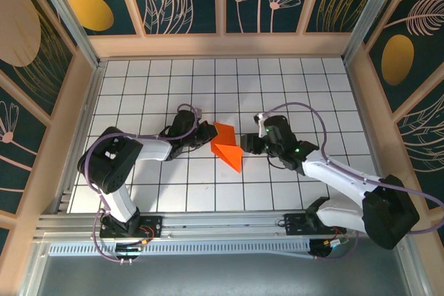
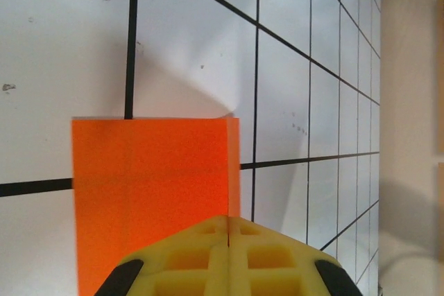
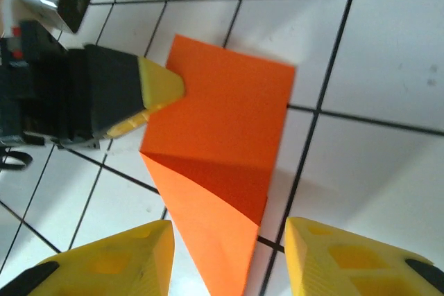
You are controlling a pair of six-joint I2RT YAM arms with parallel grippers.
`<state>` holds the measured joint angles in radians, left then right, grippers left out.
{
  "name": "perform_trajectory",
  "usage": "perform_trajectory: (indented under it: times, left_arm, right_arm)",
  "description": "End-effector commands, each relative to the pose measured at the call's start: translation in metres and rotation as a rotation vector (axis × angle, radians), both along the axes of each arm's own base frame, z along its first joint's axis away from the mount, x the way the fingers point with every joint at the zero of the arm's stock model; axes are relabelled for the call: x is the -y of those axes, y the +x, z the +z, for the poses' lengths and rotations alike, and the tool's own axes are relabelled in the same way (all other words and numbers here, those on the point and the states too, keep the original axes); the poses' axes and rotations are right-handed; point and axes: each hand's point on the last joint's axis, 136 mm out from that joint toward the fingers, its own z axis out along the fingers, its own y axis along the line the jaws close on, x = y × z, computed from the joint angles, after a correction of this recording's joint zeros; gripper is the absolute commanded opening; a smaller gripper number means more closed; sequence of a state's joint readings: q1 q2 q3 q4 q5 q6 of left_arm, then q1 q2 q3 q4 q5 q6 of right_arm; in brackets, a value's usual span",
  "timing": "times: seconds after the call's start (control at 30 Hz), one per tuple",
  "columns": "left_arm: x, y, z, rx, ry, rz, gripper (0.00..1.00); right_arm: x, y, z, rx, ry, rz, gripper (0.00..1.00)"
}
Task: Fold a paper plane with a square sheet of paper (fold left side to right side)
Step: Fourth fold the wing at the center of the table.
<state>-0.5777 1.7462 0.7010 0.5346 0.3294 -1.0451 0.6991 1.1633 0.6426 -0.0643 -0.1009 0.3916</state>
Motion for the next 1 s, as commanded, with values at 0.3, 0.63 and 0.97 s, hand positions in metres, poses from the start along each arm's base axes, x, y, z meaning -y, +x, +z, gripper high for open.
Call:
perform_trajectory:
  times: [0.3,0.63,0.97]
  left_arm:
    - [-0.007,-0.003,0.011,0.004,-0.002,0.020,0.00]
    - [-0.006,-0.003,0.013,0.006,-0.005,0.017,0.00]
    - [-0.006,-0.003,0.012,0.004,-0.005,0.014,0.00]
  right_arm:
    - [-0.026,-0.037,-0.041,0.006,-0.463,-0.150,0.46]
    - [-0.046,-0.039,-0.080,0.078,-0.699,-0.176,0.45]
    - [-0.048,-0.034,-0.092,0.108,-0.739,-0.167,0.37]
